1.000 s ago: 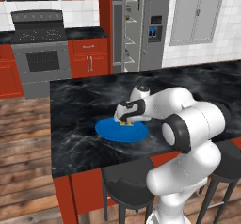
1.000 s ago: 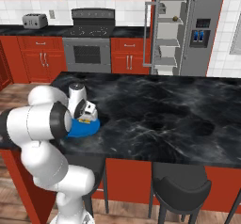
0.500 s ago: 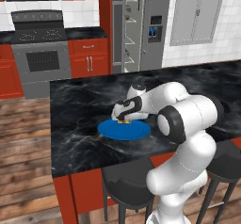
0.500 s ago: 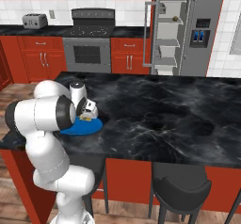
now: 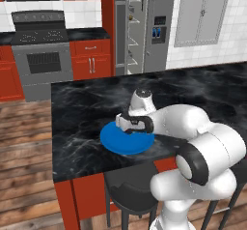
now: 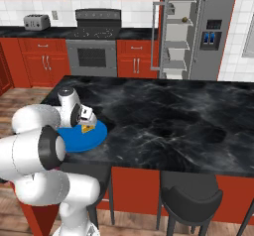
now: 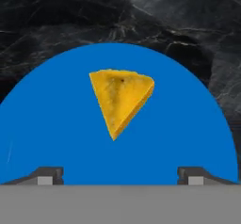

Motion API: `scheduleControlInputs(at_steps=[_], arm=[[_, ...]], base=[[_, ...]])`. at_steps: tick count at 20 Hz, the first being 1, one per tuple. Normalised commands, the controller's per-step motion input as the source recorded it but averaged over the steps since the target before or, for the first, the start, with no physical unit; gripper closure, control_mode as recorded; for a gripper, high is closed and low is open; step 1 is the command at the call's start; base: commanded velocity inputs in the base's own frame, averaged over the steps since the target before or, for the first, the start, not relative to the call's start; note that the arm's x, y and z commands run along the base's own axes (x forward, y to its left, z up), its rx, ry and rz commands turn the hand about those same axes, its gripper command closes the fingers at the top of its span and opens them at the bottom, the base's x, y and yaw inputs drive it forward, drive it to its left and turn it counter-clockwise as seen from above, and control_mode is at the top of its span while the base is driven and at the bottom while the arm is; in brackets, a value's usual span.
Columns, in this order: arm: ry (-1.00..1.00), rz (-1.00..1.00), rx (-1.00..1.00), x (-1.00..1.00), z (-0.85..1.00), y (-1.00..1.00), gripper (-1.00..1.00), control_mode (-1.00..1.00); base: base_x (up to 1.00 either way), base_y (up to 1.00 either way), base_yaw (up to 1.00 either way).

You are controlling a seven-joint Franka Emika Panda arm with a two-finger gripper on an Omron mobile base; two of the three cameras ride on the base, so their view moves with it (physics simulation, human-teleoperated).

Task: Take the cheese, steak, and potato from the fridge and place them on the plate on the dining counter to create an appetizer plate.

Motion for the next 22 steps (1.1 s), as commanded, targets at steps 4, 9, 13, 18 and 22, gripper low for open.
scheduleControlInputs(at_steps=[4, 9, 13, 18, 22], arm=[[-0.03, -0.06, 0.00, -0.98, 1.00, -0.54, -1.00, -1.00], [0.00, -0.03, 0.00, -0.93, 1.00, -0.51, -1.00, -1.00], [0.00, 0.00, 0.00, -1.00, 1.00, -0.42, -1.00, -1.00], [-0.05, -0.01, 0.00, -1.00, 0.97, -0.14, -1.00, -1.00], [-0.09, -0.07, 0.00, -1.00, 1.00, -0.15, -1.00, -1.00]], base=[[0.00, 0.00, 0.00], [0.00, 0.00, 0.00], [0.00, 0.00, 0.00], [0.00, 0.00, 0.00], [0.00, 0.00, 0.00]])
